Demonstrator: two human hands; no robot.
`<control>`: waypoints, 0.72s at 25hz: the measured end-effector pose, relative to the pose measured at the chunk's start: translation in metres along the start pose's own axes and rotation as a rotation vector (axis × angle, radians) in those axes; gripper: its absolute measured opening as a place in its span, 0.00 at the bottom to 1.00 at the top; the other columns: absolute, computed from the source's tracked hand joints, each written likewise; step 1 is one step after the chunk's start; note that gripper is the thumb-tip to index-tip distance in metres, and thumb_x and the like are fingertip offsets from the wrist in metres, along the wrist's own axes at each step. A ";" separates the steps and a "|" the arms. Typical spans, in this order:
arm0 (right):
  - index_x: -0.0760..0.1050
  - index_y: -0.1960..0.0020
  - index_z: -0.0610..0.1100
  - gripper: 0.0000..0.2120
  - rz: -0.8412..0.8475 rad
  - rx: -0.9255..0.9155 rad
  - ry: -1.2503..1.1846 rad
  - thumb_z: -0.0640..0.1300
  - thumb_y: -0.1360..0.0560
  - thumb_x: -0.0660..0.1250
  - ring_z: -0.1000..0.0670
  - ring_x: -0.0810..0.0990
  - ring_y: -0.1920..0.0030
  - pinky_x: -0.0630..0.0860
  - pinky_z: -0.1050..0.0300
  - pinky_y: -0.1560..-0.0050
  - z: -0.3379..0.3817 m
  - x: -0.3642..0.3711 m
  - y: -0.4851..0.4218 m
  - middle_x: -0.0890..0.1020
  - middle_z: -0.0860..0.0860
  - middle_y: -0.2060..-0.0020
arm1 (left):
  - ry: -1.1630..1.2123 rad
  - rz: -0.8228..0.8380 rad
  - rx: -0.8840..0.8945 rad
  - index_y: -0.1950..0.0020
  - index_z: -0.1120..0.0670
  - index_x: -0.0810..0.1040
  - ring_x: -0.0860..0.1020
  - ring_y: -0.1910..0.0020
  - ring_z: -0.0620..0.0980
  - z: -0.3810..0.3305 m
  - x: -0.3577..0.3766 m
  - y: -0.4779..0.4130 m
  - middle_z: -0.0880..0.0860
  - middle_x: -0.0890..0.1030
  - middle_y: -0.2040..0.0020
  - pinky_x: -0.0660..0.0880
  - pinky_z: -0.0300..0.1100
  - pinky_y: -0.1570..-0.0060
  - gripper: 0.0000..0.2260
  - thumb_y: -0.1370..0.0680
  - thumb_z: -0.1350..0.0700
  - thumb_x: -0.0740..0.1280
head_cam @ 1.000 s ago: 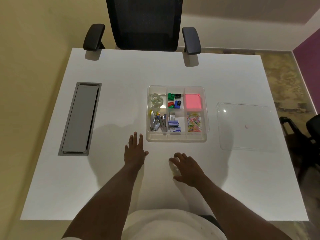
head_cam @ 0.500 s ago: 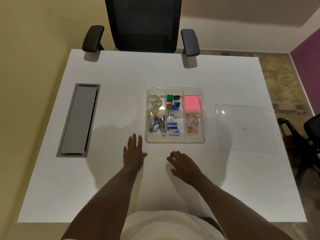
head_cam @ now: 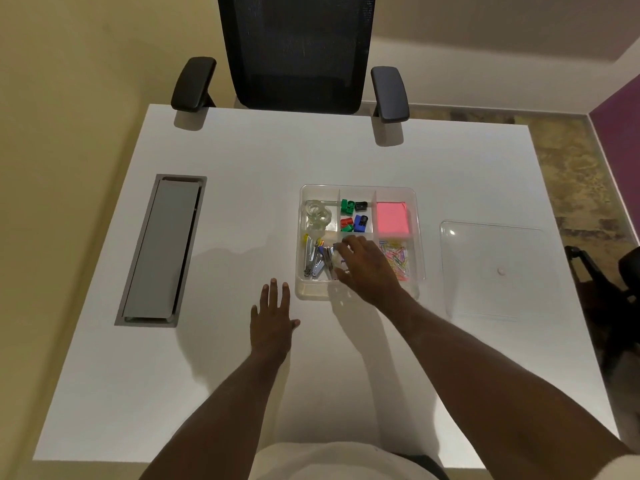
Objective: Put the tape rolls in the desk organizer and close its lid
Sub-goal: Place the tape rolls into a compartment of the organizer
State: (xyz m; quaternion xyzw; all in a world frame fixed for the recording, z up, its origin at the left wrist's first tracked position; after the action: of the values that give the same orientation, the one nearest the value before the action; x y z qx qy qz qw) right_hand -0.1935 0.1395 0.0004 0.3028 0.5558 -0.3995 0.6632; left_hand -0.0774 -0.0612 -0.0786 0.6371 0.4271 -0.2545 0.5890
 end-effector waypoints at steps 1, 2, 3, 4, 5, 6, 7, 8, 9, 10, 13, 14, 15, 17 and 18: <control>0.74 0.36 0.43 0.24 -0.014 0.006 0.006 0.48 0.28 0.76 0.45 0.79 0.44 0.78 0.51 0.45 -0.003 -0.003 -0.010 0.80 0.44 0.42 | -0.002 -0.001 -0.002 0.16 0.50 0.37 0.39 0.16 0.57 0.000 0.001 -0.001 0.55 0.36 0.16 0.54 0.58 0.18 0.41 0.17 0.43 0.63; 0.74 0.37 0.42 0.23 -0.024 0.009 0.014 0.47 0.28 0.77 0.45 0.78 0.45 0.77 0.51 0.45 -0.007 -0.005 -0.020 0.80 0.44 0.43 | 0.000 -0.002 -0.005 0.16 0.50 0.37 0.39 0.16 0.57 0.000 0.001 -0.002 0.55 0.35 0.16 0.54 0.58 0.18 0.41 0.17 0.42 0.63; 0.75 0.37 0.42 0.23 -0.030 0.013 0.020 0.46 0.28 0.76 0.44 0.78 0.46 0.76 0.51 0.45 -0.010 -0.007 -0.029 0.80 0.44 0.44 | 0.005 -0.004 -0.006 0.16 0.50 0.37 0.39 0.16 0.57 0.000 0.002 -0.002 0.54 0.35 0.16 0.53 0.58 0.18 0.41 0.17 0.42 0.63; 0.75 0.37 0.42 0.23 -0.032 0.019 0.021 0.46 0.28 0.76 0.44 0.78 0.46 0.76 0.50 0.45 -0.012 -0.008 -0.038 0.80 0.44 0.44 | 0.012 -0.008 -0.004 0.16 0.50 0.36 0.38 0.16 0.57 0.001 0.002 -0.002 0.54 0.35 0.16 0.53 0.58 0.18 0.42 0.17 0.43 0.63; 0.75 0.37 0.42 0.23 -0.029 0.026 0.022 0.45 0.28 0.76 0.43 0.78 0.46 0.77 0.49 0.45 -0.014 -0.009 -0.046 0.80 0.44 0.44 | 0.016 -0.011 -0.002 0.16 0.50 0.36 0.38 0.16 0.57 0.000 0.003 -0.002 0.55 0.35 0.16 0.53 0.58 0.18 0.42 0.17 0.43 0.63; 0.75 0.37 0.42 0.22 -0.024 0.032 0.026 0.45 0.28 0.76 0.43 0.78 0.46 0.77 0.49 0.45 -0.015 -0.009 -0.055 0.80 0.44 0.44 | 0.016 -0.012 -0.001 0.16 0.50 0.36 0.38 0.16 0.57 0.001 0.003 -0.003 0.55 0.34 0.16 0.53 0.58 0.18 0.42 0.17 0.42 0.63; 0.75 0.37 0.42 0.22 -0.019 0.040 0.032 0.46 0.27 0.76 0.43 0.78 0.46 0.77 0.49 0.44 -0.016 -0.009 -0.063 0.80 0.44 0.44 | 0.013 -0.011 -0.001 0.16 0.50 0.36 0.37 0.16 0.57 0.001 0.004 -0.003 0.55 0.34 0.16 0.52 0.58 0.18 0.42 0.17 0.42 0.63; 0.75 0.37 0.42 0.21 -0.013 0.051 0.035 0.46 0.27 0.75 0.43 0.78 0.45 0.77 0.48 0.43 -0.017 -0.009 -0.072 0.79 0.44 0.44 | 0.005 -0.010 -0.002 0.16 0.50 0.35 0.37 0.16 0.57 0.001 0.004 -0.003 0.55 0.33 0.16 0.52 0.58 0.18 0.42 0.17 0.42 0.62; 0.75 0.37 0.42 0.21 -0.003 0.065 0.034 0.47 0.26 0.75 0.43 0.78 0.45 0.76 0.48 0.43 -0.018 -0.009 -0.081 0.79 0.44 0.44 | -0.002 -0.009 -0.004 0.17 0.50 0.35 0.37 0.16 0.57 0.001 0.004 -0.003 0.54 0.33 0.16 0.52 0.58 0.17 0.41 0.17 0.42 0.62; 0.75 0.37 0.42 0.20 0.006 0.084 0.032 0.47 0.26 0.74 0.43 0.78 0.45 0.76 0.47 0.43 -0.019 -0.008 -0.089 0.79 0.45 0.43 | -0.006 -0.008 -0.006 0.17 0.49 0.34 0.36 0.16 0.57 0.000 0.004 -0.003 0.54 0.33 0.17 0.52 0.58 0.17 0.41 0.16 0.42 0.61; 0.75 0.38 0.42 0.19 0.027 0.161 0.015 0.48 0.25 0.73 0.43 0.79 0.46 0.75 0.46 0.43 -0.023 -0.003 -0.110 0.79 0.45 0.44 | -0.008 -0.007 -0.009 0.17 0.49 0.33 0.35 0.17 0.56 0.000 0.004 -0.003 0.54 0.31 0.17 0.51 0.58 0.17 0.41 0.16 0.42 0.61; 0.75 0.38 0.43 0.19 0.034 0.185 0.011 0.48 0.26 0.73 0.43 0.79 0.45 0.75 0.46 0.43 -0.024 -0.001 -0.116 0.80 0.45 0.44 | -0.006 -0.006 -0.008 0.17 0.49 0.33 0.35 0.17 0.56 0.001 0.004 -0.003 0.54 0.31 0.17 0.50 0.58 0.17 0.41 0.16 0.42 0.61; 0.75 0.39 0.43 0.19 0.041 0.202 0.008 0.48 0.26 0.74 0.43 0.79 0.45 0.74 0.47 0.42 -0.025 0.001 -0.121 0.80 0.45 0.44 | -0.007 -0.003 -0.007 0.17 0.49 0.33 0.35 0.17 0.56 0.001 0.004 -0.003 0.54 0.31 0.17 0.50 0.58 0.17 0.41 0.16 0.42 0.61; 0.75 0.39 0.43 0.18 0.081 0.217 0.016 0.48 0.26 0.74 0.43 0.79 0.46 0.73 0.47 0.41 -0.026 0.008 -0.131 0.80 0.45 0.44 | -0.021 0.002 -0.005 0.17 0.49 0.32 0.34 0.17 0.56 0.001 0.004 -0.004 0.54 0.30 0.18 0.49 0.58 0.17 0.41 0.16 0.42 0.60; 0.75 0.40 0.43 0.18 0.103 0.213 0.026 0.47 0.26 0.74 0.42 0.79 0.46 0.73 0.47 0.40 -0.025 0.010 -0.135 0.80 0.45 0.44 | -0.024 0.003 -0.004 0.17 0.49 0.32 0.33 0.17 0.56 0.001 0.004 -0.004 0.54 0.29 0.18 0.49 0.57 0.17 0.41 0.16 0.42 0.60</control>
State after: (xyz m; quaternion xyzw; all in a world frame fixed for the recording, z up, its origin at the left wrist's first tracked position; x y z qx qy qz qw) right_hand -0.3218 0.0914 -0.0088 0.4049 0.5023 -0.4178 0.6397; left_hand -0.0785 -0.0616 -0.0838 0.6334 0.4196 -0.2607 0.5957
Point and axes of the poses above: each hand's wrist, its own y-axis away from the middle knuckle, its own x-axis out of the palm, z = x × y, the point moved 3 cm from there along -y, towards the middle knuckle
